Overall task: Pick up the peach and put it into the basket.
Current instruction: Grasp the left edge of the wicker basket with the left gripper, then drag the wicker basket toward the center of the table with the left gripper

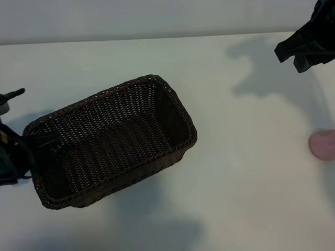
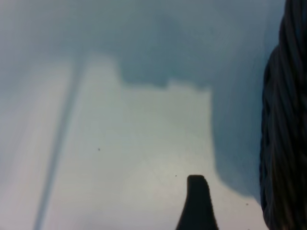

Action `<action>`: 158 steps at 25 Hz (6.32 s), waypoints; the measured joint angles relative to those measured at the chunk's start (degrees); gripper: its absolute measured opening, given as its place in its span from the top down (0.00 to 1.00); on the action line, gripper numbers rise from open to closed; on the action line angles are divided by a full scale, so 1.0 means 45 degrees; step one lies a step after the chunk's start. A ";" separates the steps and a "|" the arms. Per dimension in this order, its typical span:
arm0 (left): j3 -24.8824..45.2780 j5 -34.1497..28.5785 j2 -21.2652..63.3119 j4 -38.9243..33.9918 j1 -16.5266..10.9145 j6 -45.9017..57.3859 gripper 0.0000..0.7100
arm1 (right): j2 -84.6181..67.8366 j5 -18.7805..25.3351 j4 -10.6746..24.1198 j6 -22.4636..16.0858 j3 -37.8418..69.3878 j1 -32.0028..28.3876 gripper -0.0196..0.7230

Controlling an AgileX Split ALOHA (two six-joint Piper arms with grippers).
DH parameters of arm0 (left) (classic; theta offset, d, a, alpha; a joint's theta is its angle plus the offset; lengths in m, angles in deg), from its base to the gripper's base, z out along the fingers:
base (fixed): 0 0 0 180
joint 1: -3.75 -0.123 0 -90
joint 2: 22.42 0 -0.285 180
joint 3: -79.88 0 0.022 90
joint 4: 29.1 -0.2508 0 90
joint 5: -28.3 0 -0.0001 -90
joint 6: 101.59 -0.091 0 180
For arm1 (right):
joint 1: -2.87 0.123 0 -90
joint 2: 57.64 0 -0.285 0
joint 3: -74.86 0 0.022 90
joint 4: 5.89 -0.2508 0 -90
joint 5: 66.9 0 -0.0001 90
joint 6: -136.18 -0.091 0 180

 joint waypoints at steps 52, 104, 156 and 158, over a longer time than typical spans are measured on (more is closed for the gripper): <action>0.1270 0.4115 -0.0623 0.2138 -0.0357 -0.1610 0.59 | 0.0010 0.0000 -0.0298 0.0000 -0.0009 0.0087 0.41; -0.2934 0.4835 -0.1961 1.0701 -0.0357 -0.9628 0.59 | 0.0010 0.0000 -0.0351 0.0000 -0.0009 0.0087 0.41; -0.4292 0.4184 -0.6864 1.6589 -0.0282 -1.6009 0.17 | 0.0010 0.0000 -0.0381 0.0000 -0.0009 0.0087 0.41; -0.4305 0.4079 -0.6748 1.6600 -0.0282 -1.6009 0.08 | 0.0010 0.0000 -0.0381 0.0000 -0.0009 0.0087 0.41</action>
